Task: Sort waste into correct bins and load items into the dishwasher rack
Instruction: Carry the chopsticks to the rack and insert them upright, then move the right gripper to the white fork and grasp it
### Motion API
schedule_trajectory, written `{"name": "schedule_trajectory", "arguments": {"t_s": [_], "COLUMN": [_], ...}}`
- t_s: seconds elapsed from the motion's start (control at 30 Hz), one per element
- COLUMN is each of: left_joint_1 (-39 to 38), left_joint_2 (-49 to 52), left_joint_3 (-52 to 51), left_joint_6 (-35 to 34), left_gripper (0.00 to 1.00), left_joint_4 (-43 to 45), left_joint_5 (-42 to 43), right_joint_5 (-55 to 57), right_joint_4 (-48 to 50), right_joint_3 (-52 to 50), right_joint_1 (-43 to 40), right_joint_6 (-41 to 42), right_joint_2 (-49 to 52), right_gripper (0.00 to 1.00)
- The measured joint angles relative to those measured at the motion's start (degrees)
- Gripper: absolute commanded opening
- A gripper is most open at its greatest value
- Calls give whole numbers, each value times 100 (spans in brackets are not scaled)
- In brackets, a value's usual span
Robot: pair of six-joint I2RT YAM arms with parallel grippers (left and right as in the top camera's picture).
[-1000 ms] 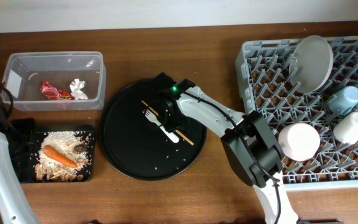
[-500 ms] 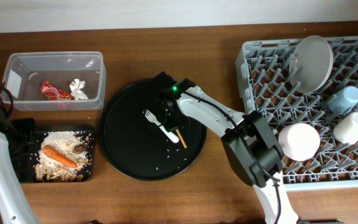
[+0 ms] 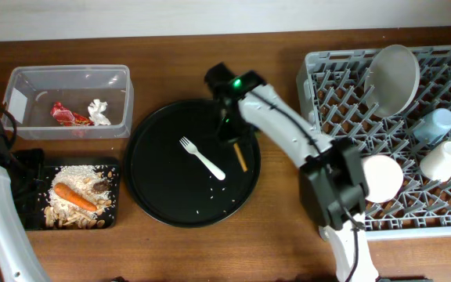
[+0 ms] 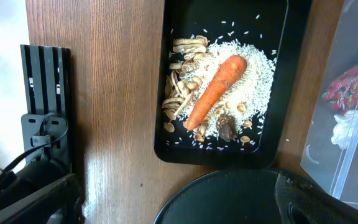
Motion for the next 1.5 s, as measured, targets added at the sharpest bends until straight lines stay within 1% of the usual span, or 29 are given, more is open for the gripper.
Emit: {"name": "schedule_trajectory", "arguments": {"t_s": [0.17,0.27,0.37,0.53,0.6,0.7,0.8,0.97,1.0,1.03,1.07,1.27,1.4,1.5], "left_joint_1": [0,0,0,0,0,0,0,0,0,0,0,0,0,0], "left_joint_2": [0,0,0,0,0,0,0,0,0,0,0,0,0,0], "left_joint_3": [-2,0,0,0,0,0,-2,0,0,-2,-2,0,0,-2], "left_joint_6": [0,0,0,0,0,-2,0,0,0,0,0,0,0,-2], "left_gripper": [99,99,99,99,99,99,99,99,99,99,99,99,99,99], "left_joint_4": [0,0,0,0,0,0,-2,0,0,0,0,0,0,0], "left_joint_5": [-2,0,0,0,-2,-2,-2,0,0,0,0,0,0,-2], "right_joint_5": [42,105,151,149,144,59,11,0,0,2,0,-24,-223,-660], "right_joint_4": [-743,-999,-1226,-1276,-1213,-879,-669,-645,-645,-647,-649,-918,-1141,-1161], "right_joint_3": [562,780,807,804,796,511,216,101,98,98,98,101,201,323], "right_joint_1": [-664,-1346,-2094,-2983,-3088,-3130,-3130,-3130,-3130,-3130,-3130,-3119,-3001,-2516], "right_joint_6": [-72,-343,-726,-1290,-1394,-1493,-1537,-1543,-1545,-1545,-1545,-1362,-1307,-1259], "right_joint_2": [-409,-721,-826,-824,-826,-824,-824,-820,-820,-820,-820,-820,-826,-1032], "right_gripper": [4,4,4,4,4,5,19,22,29,40,45,56,71,73]}}
